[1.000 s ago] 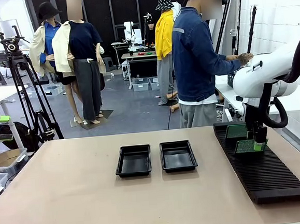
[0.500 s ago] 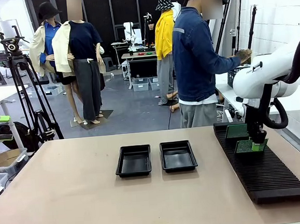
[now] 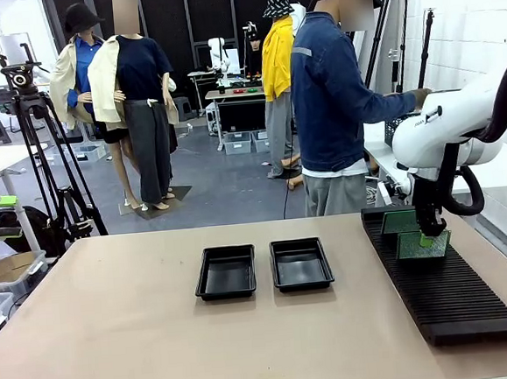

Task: Inspect and transfer BCBs to ESD trays.
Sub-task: Pick up the Blank PCB from the PCB Rack and place it in the left ESD tray.

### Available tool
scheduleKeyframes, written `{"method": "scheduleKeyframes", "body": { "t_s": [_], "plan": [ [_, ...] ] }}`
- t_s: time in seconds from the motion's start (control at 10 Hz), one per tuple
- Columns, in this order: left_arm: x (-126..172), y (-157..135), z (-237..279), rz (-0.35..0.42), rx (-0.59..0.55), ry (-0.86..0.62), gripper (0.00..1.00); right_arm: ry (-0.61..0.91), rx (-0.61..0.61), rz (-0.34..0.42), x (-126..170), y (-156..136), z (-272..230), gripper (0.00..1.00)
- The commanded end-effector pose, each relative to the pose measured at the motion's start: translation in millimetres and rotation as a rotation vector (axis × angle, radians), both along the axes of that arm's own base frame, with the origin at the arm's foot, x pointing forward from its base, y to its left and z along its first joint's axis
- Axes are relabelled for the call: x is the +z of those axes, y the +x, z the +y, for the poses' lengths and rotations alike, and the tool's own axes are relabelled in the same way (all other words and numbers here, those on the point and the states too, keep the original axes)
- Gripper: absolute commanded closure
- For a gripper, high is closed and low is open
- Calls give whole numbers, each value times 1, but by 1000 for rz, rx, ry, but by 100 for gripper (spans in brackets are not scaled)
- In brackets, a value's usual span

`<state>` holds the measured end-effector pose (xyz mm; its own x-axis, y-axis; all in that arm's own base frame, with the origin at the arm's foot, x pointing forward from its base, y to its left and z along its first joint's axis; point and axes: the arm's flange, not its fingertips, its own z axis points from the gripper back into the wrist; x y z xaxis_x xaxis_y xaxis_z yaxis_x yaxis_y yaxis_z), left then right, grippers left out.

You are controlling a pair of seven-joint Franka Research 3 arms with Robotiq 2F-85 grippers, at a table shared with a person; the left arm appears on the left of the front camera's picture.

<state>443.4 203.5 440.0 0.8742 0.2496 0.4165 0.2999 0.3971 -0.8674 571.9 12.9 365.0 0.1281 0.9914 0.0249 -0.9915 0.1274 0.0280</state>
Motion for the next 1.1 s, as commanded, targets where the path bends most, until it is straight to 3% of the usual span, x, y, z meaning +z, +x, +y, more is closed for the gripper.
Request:
{"method": "scheduleKeyframes", "body": {
  "t_s": [0.0,0.5,1.0],
  "plan": [
    [2,-1,1,-5,2,0,0,-24,1,57,-8,-6,-1,100],
    [2,-1,1,-5,2,0,0,-35,-1,60,6,-6,2,100],
    [2,-1,1,-5,2,0,0,-87,23,90,59,-18,29,100]
  ]
}}
